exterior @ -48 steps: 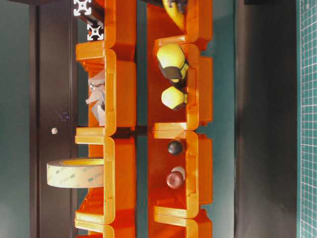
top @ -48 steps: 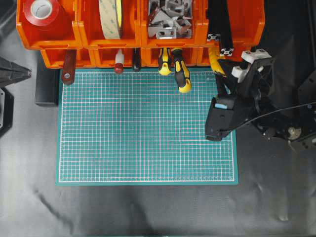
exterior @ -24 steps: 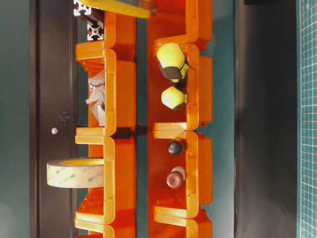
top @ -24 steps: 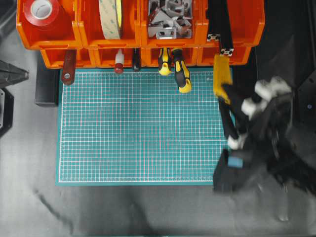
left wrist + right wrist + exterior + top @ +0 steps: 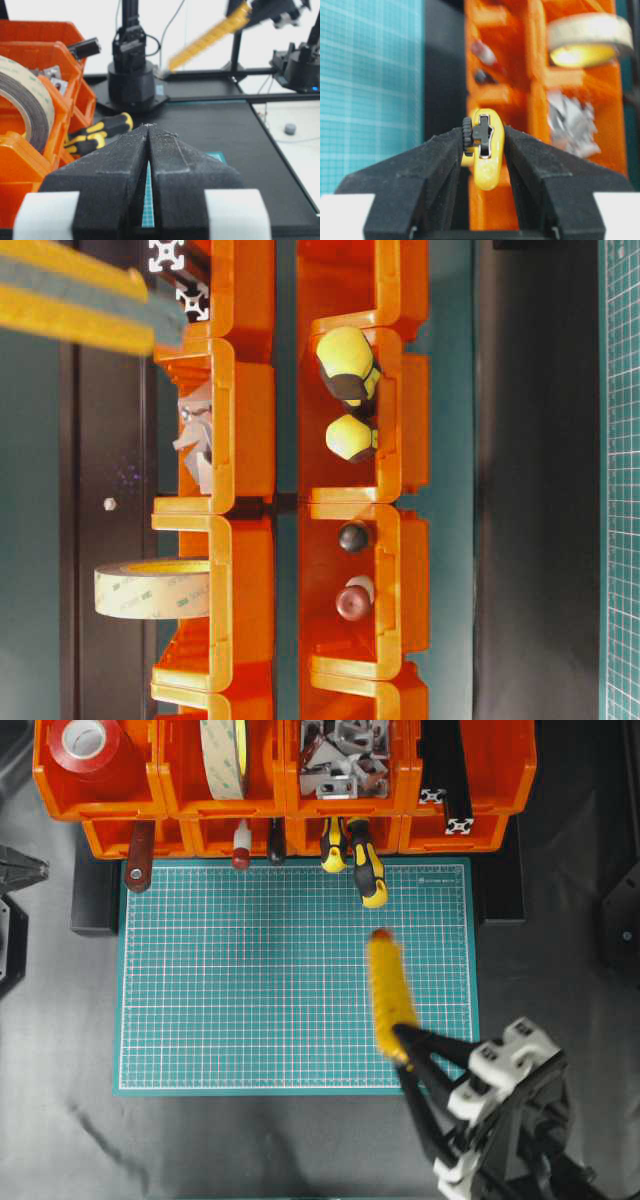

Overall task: Pick cutter from container rack with right arm.
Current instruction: 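Pull the knife out of the rack and carry it over the mat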

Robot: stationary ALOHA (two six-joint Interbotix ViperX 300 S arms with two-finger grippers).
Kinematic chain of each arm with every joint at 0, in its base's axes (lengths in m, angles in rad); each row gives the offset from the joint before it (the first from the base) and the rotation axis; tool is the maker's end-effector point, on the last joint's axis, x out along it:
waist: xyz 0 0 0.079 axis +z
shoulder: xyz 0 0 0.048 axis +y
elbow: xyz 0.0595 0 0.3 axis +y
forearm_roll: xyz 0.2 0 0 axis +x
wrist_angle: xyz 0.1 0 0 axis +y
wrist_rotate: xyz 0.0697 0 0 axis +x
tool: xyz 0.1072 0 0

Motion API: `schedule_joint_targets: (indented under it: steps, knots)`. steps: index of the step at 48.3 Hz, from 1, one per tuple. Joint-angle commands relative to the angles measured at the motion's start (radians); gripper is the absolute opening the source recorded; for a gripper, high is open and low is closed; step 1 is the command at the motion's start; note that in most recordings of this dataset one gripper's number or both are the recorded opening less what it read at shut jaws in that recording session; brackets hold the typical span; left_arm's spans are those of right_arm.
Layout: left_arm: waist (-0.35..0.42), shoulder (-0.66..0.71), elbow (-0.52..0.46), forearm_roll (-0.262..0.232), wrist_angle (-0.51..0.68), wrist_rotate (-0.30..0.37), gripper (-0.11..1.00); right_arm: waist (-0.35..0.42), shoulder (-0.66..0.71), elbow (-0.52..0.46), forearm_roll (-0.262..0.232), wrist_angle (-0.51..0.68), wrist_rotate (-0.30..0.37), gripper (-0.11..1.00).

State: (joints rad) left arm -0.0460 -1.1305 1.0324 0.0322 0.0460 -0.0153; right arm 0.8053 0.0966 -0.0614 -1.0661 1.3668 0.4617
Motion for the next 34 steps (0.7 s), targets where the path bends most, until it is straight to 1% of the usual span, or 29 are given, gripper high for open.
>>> schedule_joint_targets:
  steps: [1, 9, 16, 28, 34]
  knots:
    - [0.002, -0.002, -0.015, 0.003, -0.005, -0.003, 0.0, -0.002, -0.012, 0.0, -0.003, -0.083, 0.003, 0.28]
    - [0.002, -0.011, -0.015, 0.003, -0.005, -0.005, 0.0, -0.032, -0.006, 0.072, -0.003, -0.224, 0.037, 0.28]
    - [0.002, -0.025, -0.018, 0.003, -0.005, -0.005, 0.0, -0.074, -0.005, 0.184, 0.003, -0.383, 0.04, 0.28]
    - [0.008, -0.038, -0.006, 0.003, -0.003, -0.006, 0.0, -0.178, 0.011, 0.307, 0.003, -0.649, 0.034, 0.28]
    - [0.005, -0.038, -0.006, 0.003, -0.003, -0.011, 0.0, -0.236, 0.034, 0.345, -0.002, -0.747, 0.029, 0.28]
